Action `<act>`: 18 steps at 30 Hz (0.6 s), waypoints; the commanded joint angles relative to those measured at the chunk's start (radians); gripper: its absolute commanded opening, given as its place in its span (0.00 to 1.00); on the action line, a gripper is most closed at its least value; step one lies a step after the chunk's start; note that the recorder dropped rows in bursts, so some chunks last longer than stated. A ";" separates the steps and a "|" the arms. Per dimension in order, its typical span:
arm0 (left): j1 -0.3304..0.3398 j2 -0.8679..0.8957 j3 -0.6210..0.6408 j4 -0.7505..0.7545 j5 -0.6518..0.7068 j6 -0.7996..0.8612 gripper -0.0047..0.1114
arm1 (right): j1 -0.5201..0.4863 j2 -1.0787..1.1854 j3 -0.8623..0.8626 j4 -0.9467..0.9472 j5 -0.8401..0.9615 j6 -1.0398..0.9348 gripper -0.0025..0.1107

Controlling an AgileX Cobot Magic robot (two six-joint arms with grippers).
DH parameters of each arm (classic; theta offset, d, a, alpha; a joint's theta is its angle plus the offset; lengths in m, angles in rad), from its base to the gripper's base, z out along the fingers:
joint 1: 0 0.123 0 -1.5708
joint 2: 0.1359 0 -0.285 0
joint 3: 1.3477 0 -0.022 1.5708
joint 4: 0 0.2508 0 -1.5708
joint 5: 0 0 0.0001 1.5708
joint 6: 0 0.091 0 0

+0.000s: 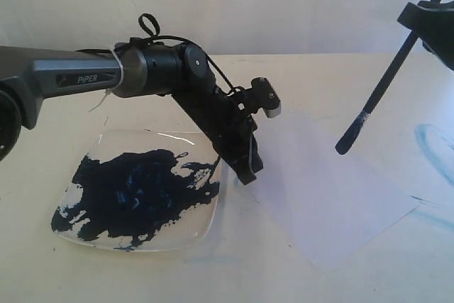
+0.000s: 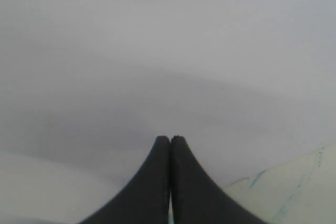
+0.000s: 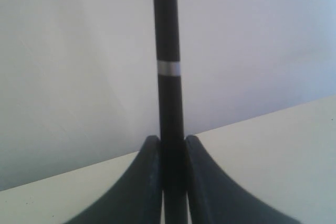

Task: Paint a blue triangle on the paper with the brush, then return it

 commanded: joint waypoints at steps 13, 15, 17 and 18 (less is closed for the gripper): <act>-0.004 0.032 -0.002 -0.020 0.019 -0.010 0.04 | -0.008 -0.001 0.002 0.001 -0.023 0.003 0.02; -0.004 0.032 -0.002 -0.020 0.019 -0.010 0.04 | -0.008 -0.001 0.002 0.001 -0.023 0.003 0.02; -0.004 0.032 -0.002 -0.020 0.021 -0.010 0.04 | -0.008 -0.001 0.002 0.001 -0.023 0.003 0.02; -0.004 0.032 -0.002 -0.020 0.021 -0.010 0.04 | -0.008 -0.001 0.002 0.001 -0.026 0.003 0.02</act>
